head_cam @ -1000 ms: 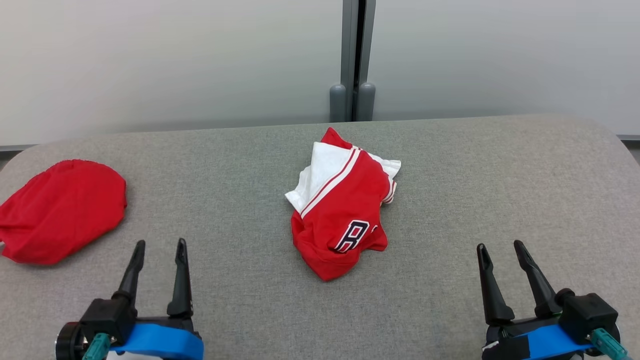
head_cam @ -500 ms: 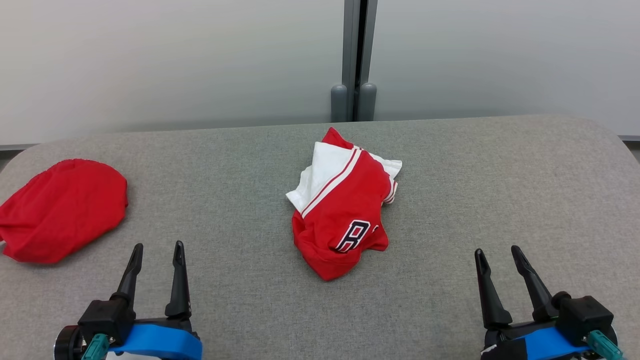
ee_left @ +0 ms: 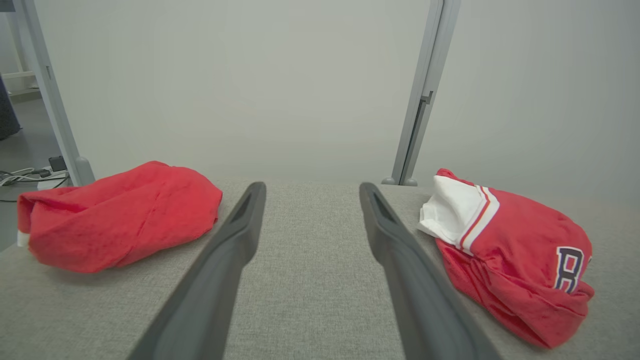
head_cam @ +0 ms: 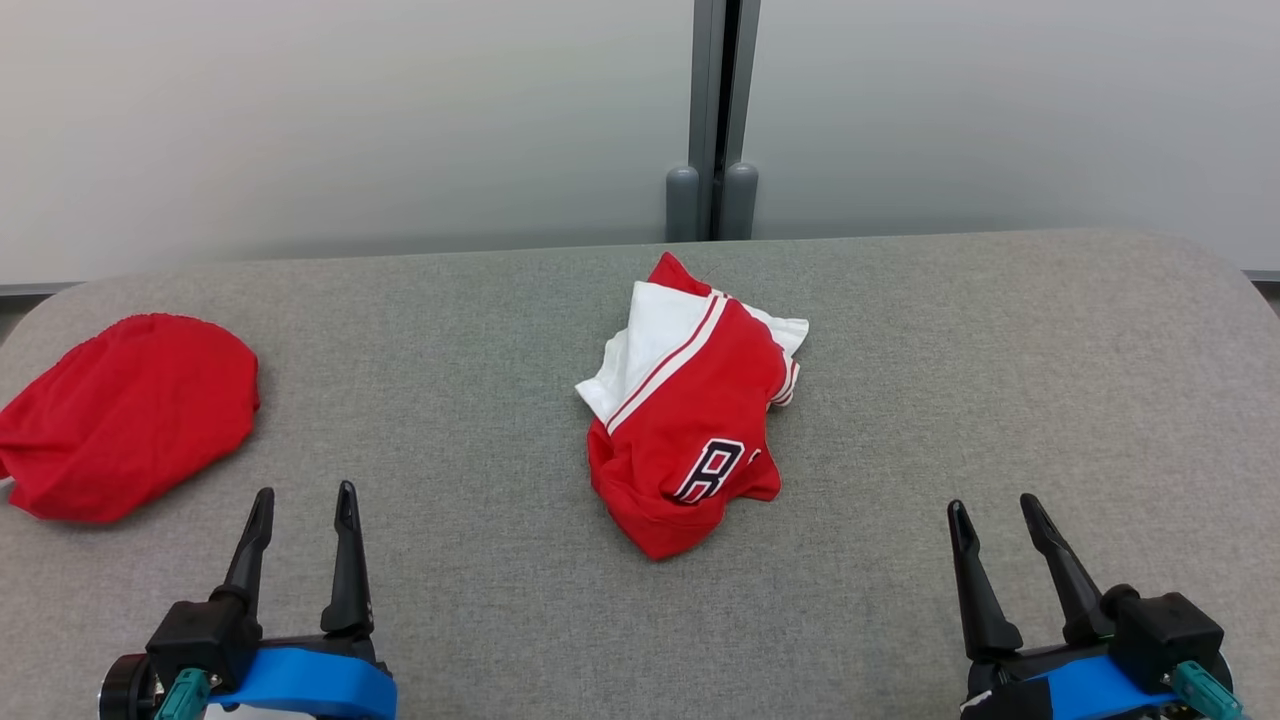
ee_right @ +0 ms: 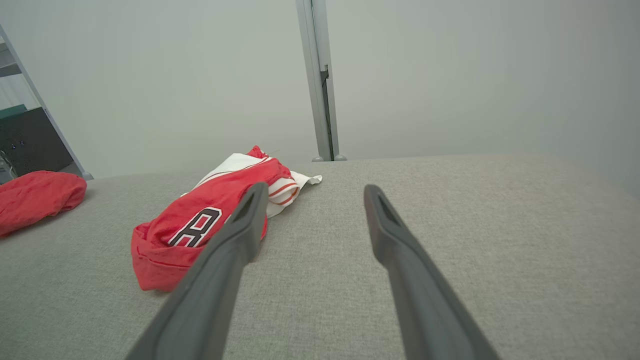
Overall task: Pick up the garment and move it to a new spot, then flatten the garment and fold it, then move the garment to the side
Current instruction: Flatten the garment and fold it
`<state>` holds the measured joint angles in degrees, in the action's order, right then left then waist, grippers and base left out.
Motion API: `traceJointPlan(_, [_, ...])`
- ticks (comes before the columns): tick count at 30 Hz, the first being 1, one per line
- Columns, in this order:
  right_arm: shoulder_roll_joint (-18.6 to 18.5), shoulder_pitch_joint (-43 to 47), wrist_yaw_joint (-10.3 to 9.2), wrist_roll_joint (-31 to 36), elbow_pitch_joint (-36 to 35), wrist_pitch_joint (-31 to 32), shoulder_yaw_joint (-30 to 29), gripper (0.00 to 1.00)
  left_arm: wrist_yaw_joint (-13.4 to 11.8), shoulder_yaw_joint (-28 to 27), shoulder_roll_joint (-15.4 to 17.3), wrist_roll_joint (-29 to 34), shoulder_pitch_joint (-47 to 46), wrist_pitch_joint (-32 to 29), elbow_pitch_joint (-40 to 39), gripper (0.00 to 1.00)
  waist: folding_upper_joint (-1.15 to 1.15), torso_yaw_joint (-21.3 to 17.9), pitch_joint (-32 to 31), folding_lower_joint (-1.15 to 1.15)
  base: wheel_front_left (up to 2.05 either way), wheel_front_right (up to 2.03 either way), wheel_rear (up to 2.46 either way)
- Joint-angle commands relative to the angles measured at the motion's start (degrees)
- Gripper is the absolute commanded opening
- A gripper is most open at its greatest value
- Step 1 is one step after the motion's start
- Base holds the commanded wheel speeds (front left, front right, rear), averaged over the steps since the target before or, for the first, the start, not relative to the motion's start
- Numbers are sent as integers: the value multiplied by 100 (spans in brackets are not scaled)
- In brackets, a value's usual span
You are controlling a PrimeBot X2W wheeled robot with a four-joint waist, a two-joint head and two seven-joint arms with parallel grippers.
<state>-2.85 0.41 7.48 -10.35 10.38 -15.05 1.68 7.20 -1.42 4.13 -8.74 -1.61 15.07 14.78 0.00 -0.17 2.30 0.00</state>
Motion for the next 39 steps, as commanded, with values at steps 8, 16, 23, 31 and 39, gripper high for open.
traceJointPlan(8, [-9, -20, 3, -53, 35, -19, 16, 100, 38, -61, -8, 22, -107, 15, 41, 100, 0, -1, 25, 0, 0, 0, 0])
traceJointPlan(16, [-9, 3, 3, -41, 63, -19, 21, 100, 42, -78, -18, 23, -51, 15, 41, 100, 0, -4, -13, 0, 0, 0, 0])
traceJointPlan(23, [-8, 4, 3, -60, 84, -19, 27, 100, 44, -73, -29, 29, -17, 15, 44, 100, 0, 14, -17, 0, 0, 0, 0])
traceJointPlan(31, [-9, -756, 3, 140, 234, -19, 310, 100, 46, 64, -55, 17, -161, 15, 58, 100, 0, 216, 107, 0, 0, 0, 0])
traceJointPlan(39, [-297, -2273, 3, 366, 1098, 149, 505, 100, 33, 276, -89, -66, -303, 15, 43, 100, 0, 607, 377, 0, 0, 0, 0])
